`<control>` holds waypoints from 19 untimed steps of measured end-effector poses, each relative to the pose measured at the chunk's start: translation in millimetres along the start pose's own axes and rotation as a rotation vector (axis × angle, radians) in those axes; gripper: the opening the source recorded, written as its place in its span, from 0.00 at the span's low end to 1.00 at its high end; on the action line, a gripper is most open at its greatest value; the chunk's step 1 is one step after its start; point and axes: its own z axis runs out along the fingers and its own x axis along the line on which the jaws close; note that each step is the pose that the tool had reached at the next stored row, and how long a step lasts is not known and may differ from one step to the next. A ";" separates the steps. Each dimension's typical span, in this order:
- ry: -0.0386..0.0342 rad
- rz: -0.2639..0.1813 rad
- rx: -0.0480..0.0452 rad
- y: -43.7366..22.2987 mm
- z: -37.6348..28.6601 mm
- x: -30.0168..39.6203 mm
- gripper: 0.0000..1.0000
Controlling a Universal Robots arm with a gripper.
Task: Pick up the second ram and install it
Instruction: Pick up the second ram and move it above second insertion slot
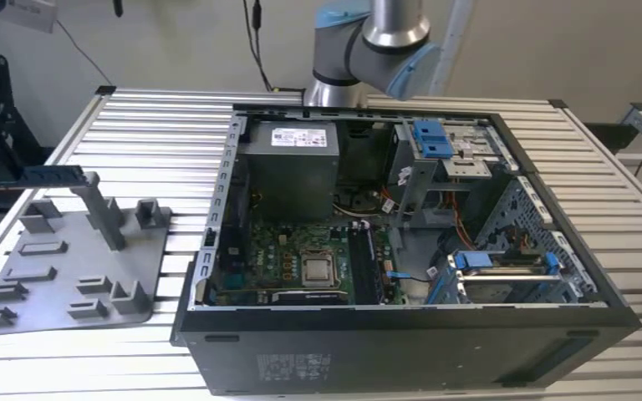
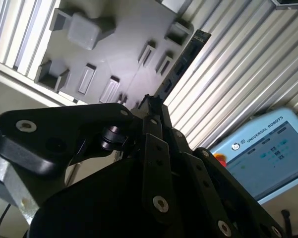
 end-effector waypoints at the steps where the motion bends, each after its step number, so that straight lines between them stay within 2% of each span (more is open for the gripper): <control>1: 0.0000 0.000 0.0000 -2.9 0.0 0.1 0.14; 12: 0.0000 0.000 0.0000 -33.2 0.1 1.0 0.14; 19: 0.0000 0.000 0.0000 -57.4 0.2 1.8 0.14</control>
